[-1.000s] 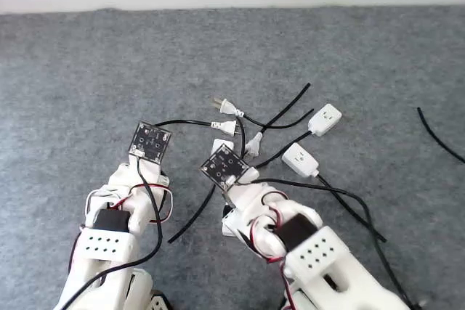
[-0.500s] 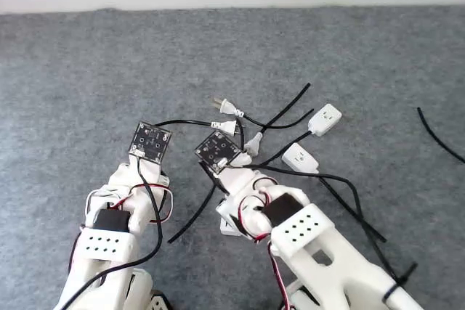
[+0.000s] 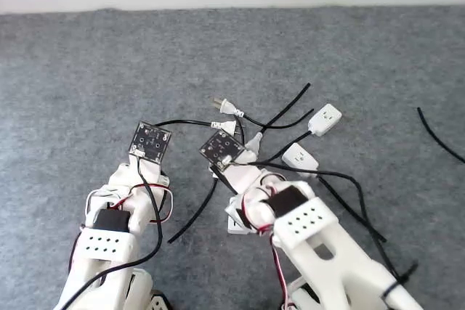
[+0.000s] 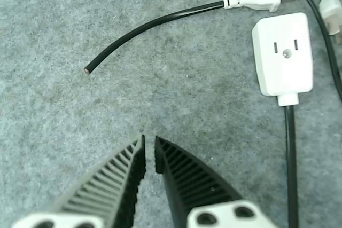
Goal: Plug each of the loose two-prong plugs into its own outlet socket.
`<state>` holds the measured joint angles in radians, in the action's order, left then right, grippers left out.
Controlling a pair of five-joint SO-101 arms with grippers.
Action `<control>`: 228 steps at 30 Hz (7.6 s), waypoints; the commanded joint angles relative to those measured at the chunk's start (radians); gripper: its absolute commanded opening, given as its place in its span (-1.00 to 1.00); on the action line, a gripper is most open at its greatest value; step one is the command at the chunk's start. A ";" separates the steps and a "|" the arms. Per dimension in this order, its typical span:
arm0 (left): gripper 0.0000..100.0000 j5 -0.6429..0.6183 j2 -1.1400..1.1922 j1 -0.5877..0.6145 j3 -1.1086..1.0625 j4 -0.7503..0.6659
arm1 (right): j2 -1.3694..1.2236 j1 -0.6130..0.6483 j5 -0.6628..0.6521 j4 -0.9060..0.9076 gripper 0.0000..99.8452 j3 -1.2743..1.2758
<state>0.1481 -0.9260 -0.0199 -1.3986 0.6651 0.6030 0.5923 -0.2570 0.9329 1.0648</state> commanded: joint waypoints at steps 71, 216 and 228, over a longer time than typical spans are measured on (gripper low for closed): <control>-0.94 -0.005 -0.012 0.003 0.005 -0.043 | 0.314 -0.344 0.032 0.177 -0.98 -0.063; -0.97 -0.373 0.259 -0.055 0.265 0.222 | 0.587 -0.984 -0.124 0.047 -0.98 0.311; -0.96 -0.373 0.358 0.009 0.311 0.103 | 0.587 -0.984 -0.126 0.048 -0.98 0.311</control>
<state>-0.2309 -0.6206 -0.0153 -1.1546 0.7940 1.1692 -0.4005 -0.3690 0.9989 1.3825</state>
